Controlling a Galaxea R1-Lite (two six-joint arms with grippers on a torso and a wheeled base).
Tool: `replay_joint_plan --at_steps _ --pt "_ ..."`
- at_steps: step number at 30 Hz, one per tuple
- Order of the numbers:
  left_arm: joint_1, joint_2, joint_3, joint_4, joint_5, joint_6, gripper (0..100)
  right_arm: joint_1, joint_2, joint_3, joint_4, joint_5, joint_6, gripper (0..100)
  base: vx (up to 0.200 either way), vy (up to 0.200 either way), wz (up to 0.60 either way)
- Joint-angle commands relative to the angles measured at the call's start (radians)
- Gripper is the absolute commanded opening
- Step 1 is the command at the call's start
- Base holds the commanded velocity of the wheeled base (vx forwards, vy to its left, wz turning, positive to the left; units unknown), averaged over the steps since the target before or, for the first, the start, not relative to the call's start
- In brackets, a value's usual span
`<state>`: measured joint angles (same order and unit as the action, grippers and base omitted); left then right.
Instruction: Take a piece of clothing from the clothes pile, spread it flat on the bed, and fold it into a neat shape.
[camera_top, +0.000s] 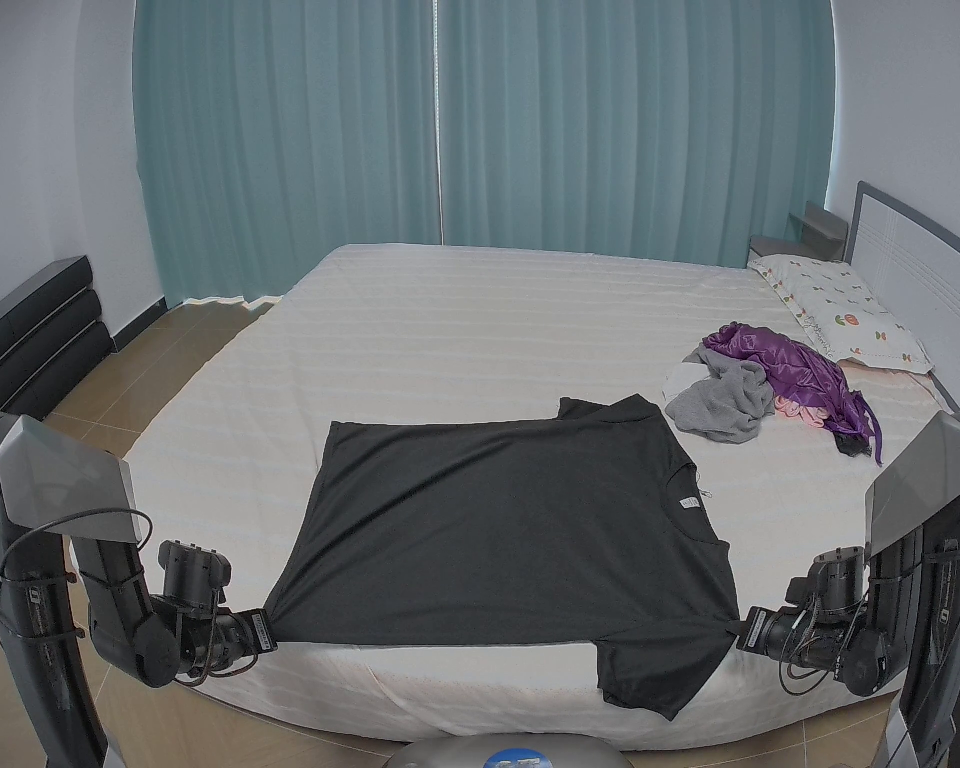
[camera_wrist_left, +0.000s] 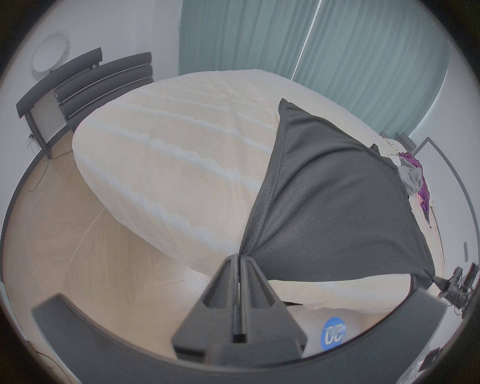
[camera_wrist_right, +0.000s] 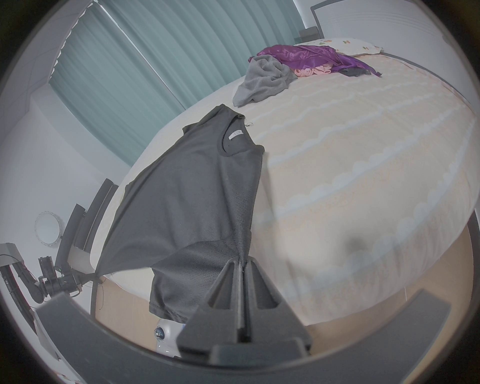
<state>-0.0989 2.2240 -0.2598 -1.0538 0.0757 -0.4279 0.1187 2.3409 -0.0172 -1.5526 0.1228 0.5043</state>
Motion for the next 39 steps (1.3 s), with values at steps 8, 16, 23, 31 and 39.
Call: replay_joint_plan --at_steps 8,16,23,31,39 --pt "0.010 0.014 -0.003 0.005 -0.001 0.012 0 0.001 0.049 0.017 0.019 -0.003 -0.035 0 0.000 0.000 0.00" --pt "0.011 0.045 -0.030 -0.003 -0.005 0.000 0 0.001 0.091 0.008 -0.017 0.001 -0.041 0 0.000 0.000 0.00" --pt "0.011 0.059 -0.039 -0.005 -0.017 -0.005 100 0.010 0.103 -0.013 -0.017 0.005 -0.030 100 0.000 0.000 0.00" --pt "0.081 0.045 -0.029 -0.015 -0.209 0.012 100 -0.001 0.092 -0.012 -0.017 0.028 -0.006 100 0.000 0.000 0.00" --pt "0.111 0.109 -0.021 -0.118 -0.289 0.146 100 0.004 0.064 -0.012 -0.017 0.041 0.013 100 0.000 0.000 0.00"
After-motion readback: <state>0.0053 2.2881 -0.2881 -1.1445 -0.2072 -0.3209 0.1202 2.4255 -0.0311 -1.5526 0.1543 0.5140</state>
